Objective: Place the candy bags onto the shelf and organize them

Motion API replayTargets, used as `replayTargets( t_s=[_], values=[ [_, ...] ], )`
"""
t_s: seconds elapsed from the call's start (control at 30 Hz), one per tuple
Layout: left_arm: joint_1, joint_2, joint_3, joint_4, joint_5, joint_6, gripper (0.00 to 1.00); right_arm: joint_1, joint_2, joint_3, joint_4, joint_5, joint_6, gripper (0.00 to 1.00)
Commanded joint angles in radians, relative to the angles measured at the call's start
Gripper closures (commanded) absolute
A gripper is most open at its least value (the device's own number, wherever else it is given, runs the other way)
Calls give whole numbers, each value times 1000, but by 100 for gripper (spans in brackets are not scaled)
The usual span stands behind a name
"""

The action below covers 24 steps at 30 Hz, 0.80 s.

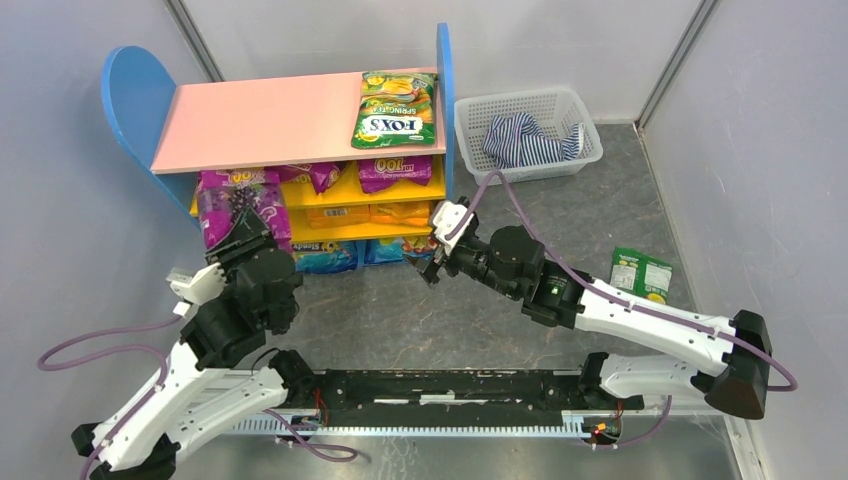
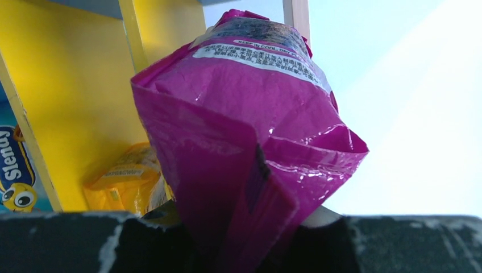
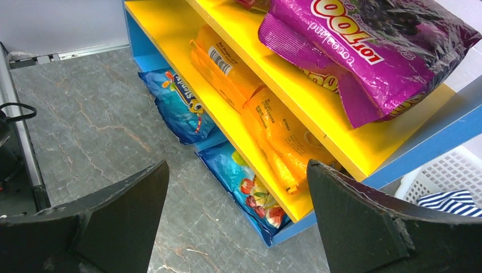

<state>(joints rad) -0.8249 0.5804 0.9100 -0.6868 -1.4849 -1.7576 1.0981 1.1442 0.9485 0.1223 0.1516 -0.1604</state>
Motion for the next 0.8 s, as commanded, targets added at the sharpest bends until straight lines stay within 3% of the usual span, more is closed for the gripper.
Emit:
replayTargets(
  t_s=[0.0, 0.1, 0.23, 0.43, 0.77],
  values=[
    [41, 52, 62, 137, -271, 92, 77, -7, -8, 17, 31, -2, -18, 2],
    [87, 123, 75, 128, -242, 42, 77, -7, -17, 7, 37, -21, -19, 2],
    [288, 186, 75, 133, -13, -7, 81, -9, -44, -19, 36, -18, -30, 2],
    [480, 122, -35, 412, 215, 180, 83, -9, -82, -51, 43, -24, -33, 2],
    [779, 123, -3, 447, 690, 298, 81, -8, -88, -57, 43, -37, -31, 2]
  ],
)
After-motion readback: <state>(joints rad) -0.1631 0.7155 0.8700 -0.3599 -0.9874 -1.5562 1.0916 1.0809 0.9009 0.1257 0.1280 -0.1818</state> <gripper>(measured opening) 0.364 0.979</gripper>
